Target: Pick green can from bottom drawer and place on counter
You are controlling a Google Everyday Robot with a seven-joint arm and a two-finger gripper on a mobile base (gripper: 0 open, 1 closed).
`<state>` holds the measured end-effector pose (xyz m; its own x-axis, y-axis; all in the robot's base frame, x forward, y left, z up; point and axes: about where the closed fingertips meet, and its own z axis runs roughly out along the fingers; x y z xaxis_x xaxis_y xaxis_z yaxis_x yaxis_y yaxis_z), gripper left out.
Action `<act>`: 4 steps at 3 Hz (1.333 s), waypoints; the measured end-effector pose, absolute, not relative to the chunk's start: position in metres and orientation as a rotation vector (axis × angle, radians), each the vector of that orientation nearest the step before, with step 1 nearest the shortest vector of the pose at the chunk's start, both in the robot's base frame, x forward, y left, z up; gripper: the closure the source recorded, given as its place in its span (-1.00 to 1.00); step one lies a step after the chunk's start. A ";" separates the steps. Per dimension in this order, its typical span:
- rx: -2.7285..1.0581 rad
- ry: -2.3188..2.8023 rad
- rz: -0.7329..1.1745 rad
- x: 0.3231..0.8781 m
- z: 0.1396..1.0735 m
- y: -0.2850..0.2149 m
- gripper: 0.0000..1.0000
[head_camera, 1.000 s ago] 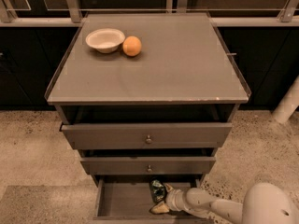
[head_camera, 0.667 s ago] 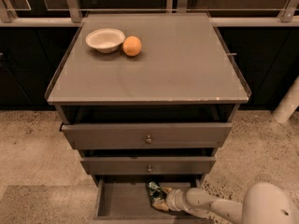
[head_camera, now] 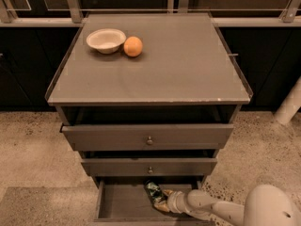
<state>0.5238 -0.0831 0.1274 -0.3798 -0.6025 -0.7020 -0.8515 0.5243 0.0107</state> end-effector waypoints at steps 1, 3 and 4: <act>-1.149 2.104 0.551 0.524 0.131 -0.081 1.00; -1.064 2.042 0.755 0.535 0.160 -0.116 1.00; -1.065 2.063 0.875 0.523 0.167 -0.145 1.00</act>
Offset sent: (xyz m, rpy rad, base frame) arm 0.0125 -0.0261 0.0499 0.3485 0.0816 0.0756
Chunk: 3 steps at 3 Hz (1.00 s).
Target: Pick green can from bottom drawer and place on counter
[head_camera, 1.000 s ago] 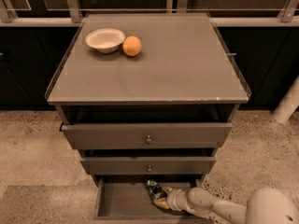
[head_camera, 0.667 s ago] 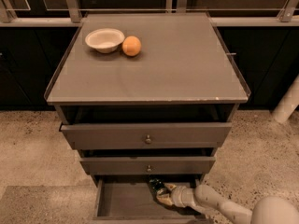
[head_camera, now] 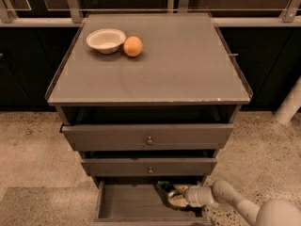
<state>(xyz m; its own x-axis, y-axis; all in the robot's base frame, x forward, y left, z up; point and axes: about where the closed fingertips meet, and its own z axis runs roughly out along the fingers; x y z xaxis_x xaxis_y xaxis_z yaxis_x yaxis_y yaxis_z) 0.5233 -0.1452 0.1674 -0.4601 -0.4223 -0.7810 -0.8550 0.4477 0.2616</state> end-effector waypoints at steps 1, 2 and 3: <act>-1.104 2.031 0.974 0.506 0.176 -0.136 1.00; -1.104 2.031 0.974 0.506 0.176 -0.136 1.00; -1.139 2.017 0.998 0.495 0.187 -0.136 1.00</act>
Offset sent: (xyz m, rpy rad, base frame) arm -0.0162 0.0076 0.0081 0.0462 0.0292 0.0619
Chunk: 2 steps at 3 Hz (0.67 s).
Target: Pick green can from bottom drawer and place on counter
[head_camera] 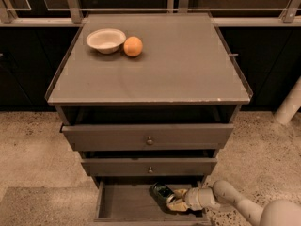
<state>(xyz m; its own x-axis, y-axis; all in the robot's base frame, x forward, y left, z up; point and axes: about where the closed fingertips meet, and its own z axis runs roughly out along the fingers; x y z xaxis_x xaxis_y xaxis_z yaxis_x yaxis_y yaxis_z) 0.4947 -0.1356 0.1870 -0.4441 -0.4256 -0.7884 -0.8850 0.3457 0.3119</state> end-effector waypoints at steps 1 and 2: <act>-1.121 2.050 0.930 0.480 0.220 -0.167 1.00; -1.064 2.094 0.782 0.455 0.270 -0.213 1.00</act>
Offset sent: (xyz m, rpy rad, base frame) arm -0.1331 -0.0977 0.1374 -0.1797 -0.0516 -0.1966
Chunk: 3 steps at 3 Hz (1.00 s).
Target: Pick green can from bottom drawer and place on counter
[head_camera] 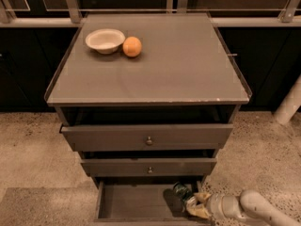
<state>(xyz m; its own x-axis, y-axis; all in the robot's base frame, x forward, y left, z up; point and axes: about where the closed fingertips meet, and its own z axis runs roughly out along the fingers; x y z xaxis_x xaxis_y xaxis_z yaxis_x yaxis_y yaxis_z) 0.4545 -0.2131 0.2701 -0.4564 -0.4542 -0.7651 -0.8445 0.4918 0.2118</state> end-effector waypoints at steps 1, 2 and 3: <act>-0.991 2.130 0.668 0.411 0.308 -0.243 1.00; -0.954 2.128 0.604 0.361 0.344 -0.257 1.00; -0.954 2.128 0.603 0.361 0.344 -0.257 1.00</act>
Offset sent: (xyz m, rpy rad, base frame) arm -0.1365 -0.0641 0.1231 -0.1044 -0.1258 -0.1883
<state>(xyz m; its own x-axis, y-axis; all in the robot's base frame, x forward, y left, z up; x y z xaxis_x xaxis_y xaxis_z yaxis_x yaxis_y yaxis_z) 0.3613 -0.2575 0.3441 -0.4703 -0.4425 -0.7636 -0.7774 0.6172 0.1211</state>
